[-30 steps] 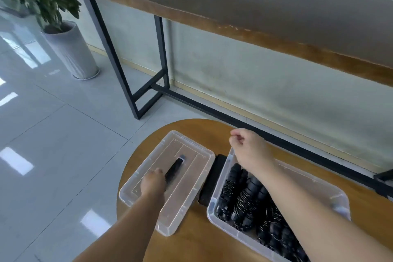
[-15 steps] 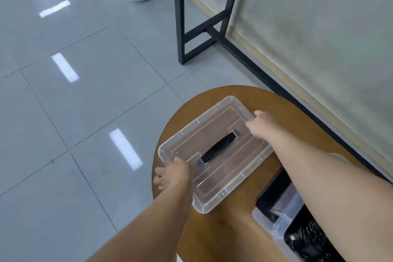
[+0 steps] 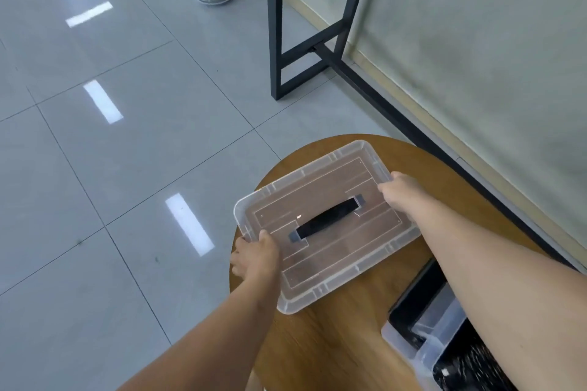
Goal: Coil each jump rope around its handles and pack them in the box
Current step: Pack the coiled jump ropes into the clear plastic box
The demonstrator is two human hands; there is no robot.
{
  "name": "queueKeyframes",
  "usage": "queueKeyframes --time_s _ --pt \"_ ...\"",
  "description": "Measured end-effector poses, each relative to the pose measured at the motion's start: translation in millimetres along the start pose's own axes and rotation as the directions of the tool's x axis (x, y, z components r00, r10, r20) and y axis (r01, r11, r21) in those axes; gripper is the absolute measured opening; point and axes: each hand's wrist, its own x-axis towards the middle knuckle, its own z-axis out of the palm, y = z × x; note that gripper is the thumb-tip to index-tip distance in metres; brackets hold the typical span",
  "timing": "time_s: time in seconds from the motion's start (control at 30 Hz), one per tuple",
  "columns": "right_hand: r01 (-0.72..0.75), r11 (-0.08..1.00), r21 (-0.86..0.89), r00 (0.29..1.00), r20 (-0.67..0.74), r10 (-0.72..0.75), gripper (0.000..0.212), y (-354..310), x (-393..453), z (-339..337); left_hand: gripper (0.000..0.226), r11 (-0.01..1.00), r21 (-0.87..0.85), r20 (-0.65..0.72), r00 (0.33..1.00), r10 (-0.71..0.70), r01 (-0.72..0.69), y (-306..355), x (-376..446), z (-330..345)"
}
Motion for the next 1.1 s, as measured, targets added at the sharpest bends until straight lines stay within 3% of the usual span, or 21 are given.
queueKeyframes --time_s 0.17,0.3,0.5,0.6,0.67,0.7,0.87,0.97,1.1 --pt "0.03 1.0 0.011 0.998 -0.064 -0.029 0.052 -8 -20 -29 0.043 0.987 0.011 -0.03 0.986 0.162 -0.162 30 -9 -19" --pt "0.053 0.998 0.025 0.982 -0.183 -0.048 0.047 -10 -43 -72 0.041 0.939 -0.03 -0.062 0.938 0.341 -0.344 71 -31 -33" --pt "-0.021 0.975 0.223 0.917 -0.385 0.108 0.024 61 -116 -147 0.047 0.748 -0.01 0.038 0.748 0.663 -0.663 124 -115 -17" --pt "-0.061 0.929 0.364 0.901 -0.381 0.209 0.032 113 -155 -155 0.049 0.675 -0.006 0.137 0.668 0.732 -0.738 125 -155 5" --pt "-0.087 0.888 0.451 0.892 -0.362 0.271 0.038 148 -170 -152 0.048 0.644 0.013 0.216 0.631 0.745 -0.765 121 -172 17" --pt "-0.128 0.837 0.533 0.853 -0.37 0.367 0.036 188 -200 -155 0.047 0.577 0.024 0.304 0.556 0.774 -0.816 113 -204 35" --pt "-0.261 0.748 0.611 0.81 -0.284 0.514 0.024 266 -243 -126 0.043 0.448 0.056 0.471 0.42 0.776 -0.892 79 -247 65" --pt "-0.306 0.665 0.681 0.778 -0.223 0.587 0.022 304 -272 -99 0.04 0.375 0.108 0.562 0.368 0.741 -0.921 55 -262 86" --pt "-0.344 0.613 0.711 0.767 -0.164 0.621 0.028 337 -293 -65 0.04 0.319 0.177 0.635 0.355 0.686 -0.931 27 -262 104"
